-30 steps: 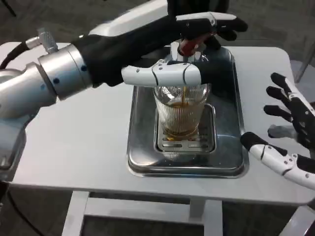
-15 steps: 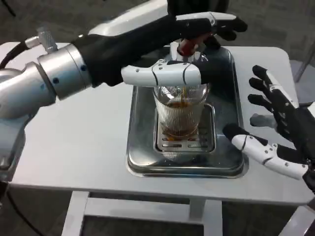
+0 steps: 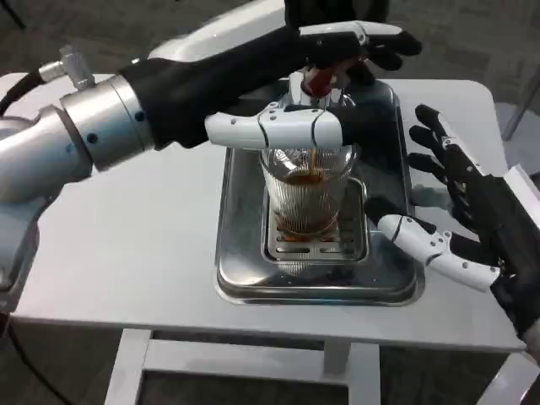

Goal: Grasp the cup under the faucet to collect the drink, then remove the cup.

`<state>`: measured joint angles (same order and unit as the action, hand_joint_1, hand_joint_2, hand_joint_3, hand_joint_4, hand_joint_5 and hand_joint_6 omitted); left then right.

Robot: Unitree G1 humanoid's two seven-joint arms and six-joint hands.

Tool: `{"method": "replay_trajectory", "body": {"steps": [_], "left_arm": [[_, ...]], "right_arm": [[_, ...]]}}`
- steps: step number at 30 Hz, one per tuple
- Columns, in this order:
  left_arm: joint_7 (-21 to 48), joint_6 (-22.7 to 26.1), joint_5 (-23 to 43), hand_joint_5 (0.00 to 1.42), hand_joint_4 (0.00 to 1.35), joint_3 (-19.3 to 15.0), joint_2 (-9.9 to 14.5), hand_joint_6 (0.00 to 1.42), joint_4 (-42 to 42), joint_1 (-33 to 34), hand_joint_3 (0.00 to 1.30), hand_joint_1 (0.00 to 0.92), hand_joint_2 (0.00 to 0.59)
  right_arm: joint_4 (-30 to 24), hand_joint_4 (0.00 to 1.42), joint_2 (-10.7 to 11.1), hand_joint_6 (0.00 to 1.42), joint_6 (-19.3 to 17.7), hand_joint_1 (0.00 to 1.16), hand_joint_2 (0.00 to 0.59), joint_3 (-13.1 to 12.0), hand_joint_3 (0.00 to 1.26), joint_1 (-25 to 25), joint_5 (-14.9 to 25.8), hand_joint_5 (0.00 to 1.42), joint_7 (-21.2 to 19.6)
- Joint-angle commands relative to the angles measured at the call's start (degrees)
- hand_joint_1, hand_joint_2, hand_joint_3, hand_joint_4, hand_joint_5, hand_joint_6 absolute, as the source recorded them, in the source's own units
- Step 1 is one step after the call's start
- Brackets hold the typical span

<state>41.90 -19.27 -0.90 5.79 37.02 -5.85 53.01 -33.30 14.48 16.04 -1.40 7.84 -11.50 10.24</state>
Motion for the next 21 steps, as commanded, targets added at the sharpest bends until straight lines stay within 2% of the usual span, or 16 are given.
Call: {"method": "replay_trajectory", "body": {"steps": [1,21], "left_arm": [[2.2,1.04,-2.42,0.26,0.18,1.83,1.27,0.33,-0.2,-2.8,0.17,0.0,0.137],[2.26,1.45,-2.37,0.26,0.18,1.87,1.42,0.33,0.01,-2.75,0.17,0.0,0.137]], "right_arm": [[1.27,0.04,-0.5,0.27,-1.74,0.56,0.279,0.4,0.03,0.76,-0.17,0.11,-1.19],[5.44,0.05,-1.71,0.25,-3.54,0.55,0.281,1.05,0.05,3.91,-0.27,0.11,-3.45]]}}
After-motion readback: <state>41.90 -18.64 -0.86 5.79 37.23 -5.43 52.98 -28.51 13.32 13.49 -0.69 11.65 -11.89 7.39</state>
